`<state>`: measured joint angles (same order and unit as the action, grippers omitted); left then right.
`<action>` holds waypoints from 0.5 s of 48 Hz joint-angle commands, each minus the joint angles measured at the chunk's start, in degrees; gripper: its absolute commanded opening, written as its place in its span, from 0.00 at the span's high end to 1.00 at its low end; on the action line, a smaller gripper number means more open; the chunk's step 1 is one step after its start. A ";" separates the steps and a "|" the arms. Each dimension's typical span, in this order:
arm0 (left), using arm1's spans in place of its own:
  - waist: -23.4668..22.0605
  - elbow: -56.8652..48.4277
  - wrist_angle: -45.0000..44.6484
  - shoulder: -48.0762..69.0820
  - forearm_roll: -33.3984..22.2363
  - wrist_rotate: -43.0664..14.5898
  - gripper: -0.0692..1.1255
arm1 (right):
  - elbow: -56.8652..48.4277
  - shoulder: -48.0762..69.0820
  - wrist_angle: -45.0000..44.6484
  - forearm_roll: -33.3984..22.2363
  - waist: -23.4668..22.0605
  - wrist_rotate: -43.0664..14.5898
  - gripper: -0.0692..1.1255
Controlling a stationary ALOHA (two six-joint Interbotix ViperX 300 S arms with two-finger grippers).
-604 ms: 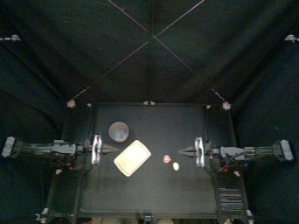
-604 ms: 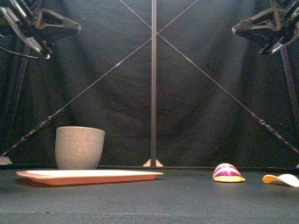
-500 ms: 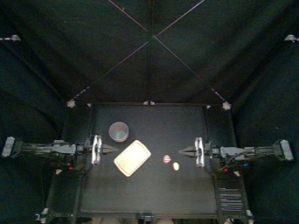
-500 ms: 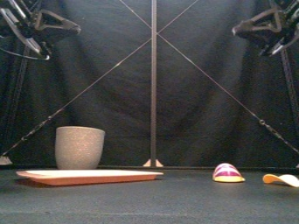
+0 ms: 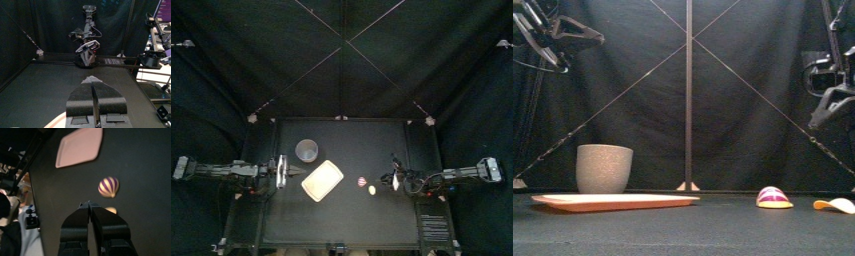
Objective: Pick the chip then place it on the pink plate
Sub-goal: Pick the chip
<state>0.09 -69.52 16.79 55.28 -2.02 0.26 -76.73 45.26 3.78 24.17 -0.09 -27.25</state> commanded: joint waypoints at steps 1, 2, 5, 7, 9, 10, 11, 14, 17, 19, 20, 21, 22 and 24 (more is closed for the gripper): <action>-0.09 0.62 0.44 -0.35 -0.09 -0.09 0.93 | 0.35 -1.23 -4.66 1.49 0.35 -6.50 0.52; -0.09 0.53 0.44 -0.35 -0.09 -0.09 0.93 | 0.35 -1.49 -5.27 1.49 0.26 -7.82 0.48; -0.09 0.35 0.53 -0.35 -0.18 -0.18 0.93 | 0.44 -2.29 -6.77 0.97 0.18 -10.90 0.36; -0.09 0.18 0.53 -0.35 -0.09 -0.18 0.93 | 0.35 -2.72 -7.03 0.00 0.18 -13.10 0.30; -0.09 0.00 0.53 -0.35 -0.09 -0.18 0.93 | 0.26 -3.34 -7.03 -1.14 0.18 -15.03 0.24; -0.09 -0.09 0.53 -0.35 -0.18 -0.18 0.93 | 0.26 -3.78 -7.03 -1.67 0.09 -16.00 0.22; -0.09 -0.09 0.44 -0.35 -0.18 -0.18 0.93 | 0.26 -4.22 -7.03 -2.02 0.18 -16.70 0.21; -0.09 -0.26 0.53 -0.35 -0.09 -0.18 0.93 | 0.53 -5.63 -7.03 -2.72 0.18 -19.16 0.21; -0.09 -0.26 0.44 -0.35 -0.09 -0.26 0.93 | 1.05 -7.12 -7.03 -2.72 0.18 -21.36 0.21; -0.09 -0.26 0.53 -0.35 -0.18 -0.26 0.93 | 1.67 -8.35 -7.21 -2.72 0.09 -22.94 0.21; -0.09 -0.26 0.44 -0.35 -0.18 -0.26 0.93 | 2.11 -8.96 -7.29 -2.90 0.09 -23.73 0.21; -0.09 -0.26 0.44 -0.35 -0.09 -0.26 0.93 | 2.46 -9.67 -7.21 -3.16 0.18 -24.43 0.21; -0.09 -0.35 0.44 -0.35 -0.09 -0.26 0.93 | 2.90 -10.72 -7.29 -3.43 0.18 -25.31 0.21; -0.09 -0.44 0.44 -0.35 -0.18 -0.26 0.93 | 3.34 -12.04 -7.56 -3.69 0.09 -26.28 0.21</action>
<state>0.09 -70.66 16.79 55.28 -2.11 0.09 -75.41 35.51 -3.60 21.01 0.00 -52.21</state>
